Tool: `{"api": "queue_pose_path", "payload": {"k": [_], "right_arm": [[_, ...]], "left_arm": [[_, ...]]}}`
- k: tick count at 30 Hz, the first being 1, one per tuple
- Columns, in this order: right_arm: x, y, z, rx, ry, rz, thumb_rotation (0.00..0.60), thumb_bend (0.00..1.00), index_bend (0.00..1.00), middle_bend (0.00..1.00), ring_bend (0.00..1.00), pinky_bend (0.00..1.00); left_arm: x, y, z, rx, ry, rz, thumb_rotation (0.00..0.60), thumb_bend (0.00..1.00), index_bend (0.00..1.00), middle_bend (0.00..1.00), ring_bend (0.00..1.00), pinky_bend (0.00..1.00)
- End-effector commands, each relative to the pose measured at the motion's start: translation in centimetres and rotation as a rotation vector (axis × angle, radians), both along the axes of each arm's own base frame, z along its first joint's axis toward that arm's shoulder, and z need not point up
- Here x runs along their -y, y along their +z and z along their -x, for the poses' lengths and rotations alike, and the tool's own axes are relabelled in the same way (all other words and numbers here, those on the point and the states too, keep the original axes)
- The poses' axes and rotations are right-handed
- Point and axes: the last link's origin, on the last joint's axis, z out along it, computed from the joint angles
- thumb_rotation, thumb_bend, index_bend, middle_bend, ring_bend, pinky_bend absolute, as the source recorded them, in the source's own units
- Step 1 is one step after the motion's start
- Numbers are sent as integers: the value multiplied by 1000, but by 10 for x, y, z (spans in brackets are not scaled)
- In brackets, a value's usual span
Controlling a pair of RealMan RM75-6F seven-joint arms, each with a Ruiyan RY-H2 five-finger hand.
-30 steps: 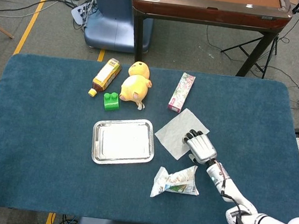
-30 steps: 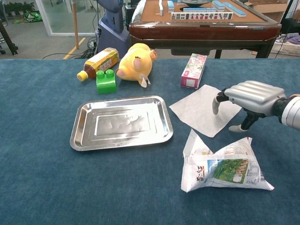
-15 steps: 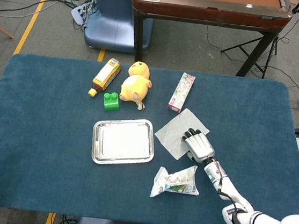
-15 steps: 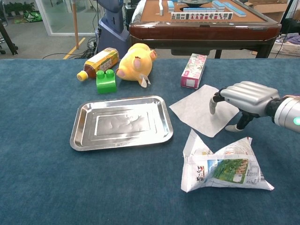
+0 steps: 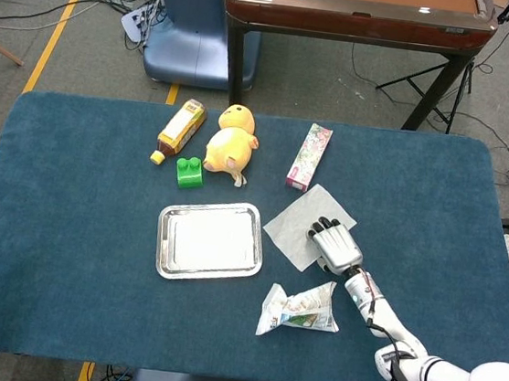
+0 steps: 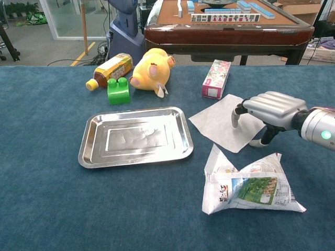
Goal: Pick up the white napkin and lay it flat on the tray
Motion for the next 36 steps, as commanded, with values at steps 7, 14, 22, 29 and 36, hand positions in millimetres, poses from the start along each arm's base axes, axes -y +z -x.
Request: {"api": "queue_pose_path", "payload": {"k": [7, 14, 22, 29, 36], "right_arm": [[4, -5, -3, -5, 8, -4, 600, 249, 401, 287, 169, 323], [7, -5, -5, 15, 11, 6, 600, 284, 401, 287, 169, 323], [10, -2, -5, 27, 15, 12, 600, 320, 410, 297, 169, 323], [13, -3, -6, 36, 18, 16, 600, 343, 426, 307, 169, 323], [19, -3, -11, 69, 32, 34, 600, 419, 472, 336, 183, 323]], "left_arm": [[-1, -1, 1, -3, 5, 6, 600, 335, 66, 22, 37, 14], [-1, 0, 1, -3, 7, 2, 600, 335, 66, 22, 37, 14], [-3, -2, 1, -4, 9, 10, 600, 335, 66, 22, 37, 14], [-4, -3, 2, -6, 11, 13, 600, 335, 66, 22, 37, 14], [-4, -2, 2, -7, 13, 9, 600, 335, 66, 22, 37, 14]]}}
